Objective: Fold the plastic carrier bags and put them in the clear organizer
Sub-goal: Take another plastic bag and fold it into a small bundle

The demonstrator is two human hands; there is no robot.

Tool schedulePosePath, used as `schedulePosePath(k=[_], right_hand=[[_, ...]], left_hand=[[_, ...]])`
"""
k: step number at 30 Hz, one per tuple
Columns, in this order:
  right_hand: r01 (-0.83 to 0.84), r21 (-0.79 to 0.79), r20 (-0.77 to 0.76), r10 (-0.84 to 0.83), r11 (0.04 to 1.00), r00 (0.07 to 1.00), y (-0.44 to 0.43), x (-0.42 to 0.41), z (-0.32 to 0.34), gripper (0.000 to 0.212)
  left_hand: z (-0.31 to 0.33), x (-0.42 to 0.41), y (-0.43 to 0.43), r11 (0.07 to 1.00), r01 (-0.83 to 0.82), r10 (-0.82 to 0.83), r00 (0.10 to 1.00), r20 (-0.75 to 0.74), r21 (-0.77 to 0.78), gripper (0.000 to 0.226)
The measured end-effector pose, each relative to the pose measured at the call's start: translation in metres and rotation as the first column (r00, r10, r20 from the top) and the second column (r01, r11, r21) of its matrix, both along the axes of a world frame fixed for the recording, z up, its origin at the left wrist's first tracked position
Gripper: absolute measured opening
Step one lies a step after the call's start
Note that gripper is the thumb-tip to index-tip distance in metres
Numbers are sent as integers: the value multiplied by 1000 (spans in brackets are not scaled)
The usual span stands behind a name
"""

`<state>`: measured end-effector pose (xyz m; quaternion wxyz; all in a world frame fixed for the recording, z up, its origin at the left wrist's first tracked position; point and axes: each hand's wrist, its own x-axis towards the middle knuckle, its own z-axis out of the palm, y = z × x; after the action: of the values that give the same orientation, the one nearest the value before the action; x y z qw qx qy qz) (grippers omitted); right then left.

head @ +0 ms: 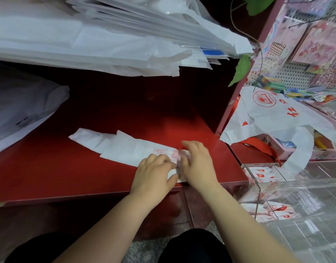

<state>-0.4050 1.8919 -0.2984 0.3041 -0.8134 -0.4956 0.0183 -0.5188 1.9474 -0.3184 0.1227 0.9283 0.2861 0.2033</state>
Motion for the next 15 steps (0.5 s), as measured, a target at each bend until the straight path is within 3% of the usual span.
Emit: schedulePosePath(k=[3, 6, 8, 12, 15], right_hand=[[-73, -227, 86, 95, 971, 992, 4, -8, -11, 52], [-73, -360, 157, 138, 930, 978, 8, -4, -15, 49], [-92, -408, 168, 173, 908, 970, 8, -3, -14, 48], [-90, -470, 186, 198, 878, 962, 5, -4, -10, 93], [-94, -507, 178, 211, 857, 961, 4, -3, -8, 76]], left_hand=[[-5, -1, 3, 999, -44, 40, 987, 155, 27, 19], [10, 5, 2, 994, -81, 66, 982, 175, 76, 37], [18, 14, 3, 990, -118, 116, 993, 28, 75, 45], [15, 23, 17, 978, -192, 161, 945, -285, -86, 51], [11, 10, 22, 960, -249, 181, 905, -385, -132, 53]])
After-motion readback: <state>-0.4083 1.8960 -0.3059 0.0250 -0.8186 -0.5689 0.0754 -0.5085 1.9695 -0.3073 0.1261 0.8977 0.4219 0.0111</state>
